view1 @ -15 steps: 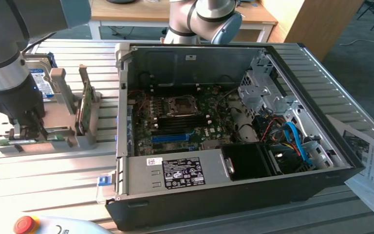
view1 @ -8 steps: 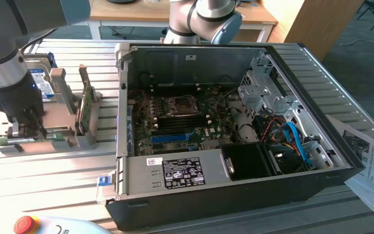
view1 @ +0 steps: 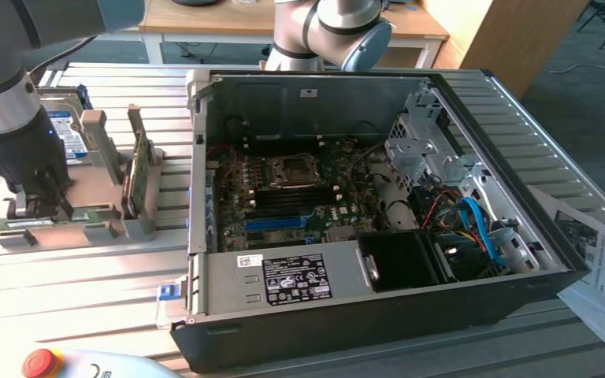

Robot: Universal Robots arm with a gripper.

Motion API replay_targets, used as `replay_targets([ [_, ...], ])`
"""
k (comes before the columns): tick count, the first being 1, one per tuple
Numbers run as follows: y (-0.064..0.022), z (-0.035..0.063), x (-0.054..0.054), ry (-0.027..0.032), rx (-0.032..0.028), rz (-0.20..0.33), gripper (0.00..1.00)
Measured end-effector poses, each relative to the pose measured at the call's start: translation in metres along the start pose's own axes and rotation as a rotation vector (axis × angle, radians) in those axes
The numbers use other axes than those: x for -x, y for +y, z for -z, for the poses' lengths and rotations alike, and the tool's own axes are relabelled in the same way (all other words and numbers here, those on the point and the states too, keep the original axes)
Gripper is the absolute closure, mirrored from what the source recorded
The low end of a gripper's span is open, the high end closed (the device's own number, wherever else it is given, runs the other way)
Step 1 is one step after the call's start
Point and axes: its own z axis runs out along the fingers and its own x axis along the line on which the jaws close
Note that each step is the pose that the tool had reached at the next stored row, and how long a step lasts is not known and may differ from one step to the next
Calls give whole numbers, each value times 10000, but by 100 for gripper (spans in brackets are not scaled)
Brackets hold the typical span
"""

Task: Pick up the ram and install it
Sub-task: 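Pick up the ram and move it above insertion slot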

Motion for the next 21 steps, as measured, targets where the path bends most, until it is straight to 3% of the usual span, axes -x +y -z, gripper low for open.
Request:
replay_targets([
  [10, 7, 158, 4, 0, 0, 1, 88],
  [21, 18, 427, 10, 21, 3, 0, 88],
])
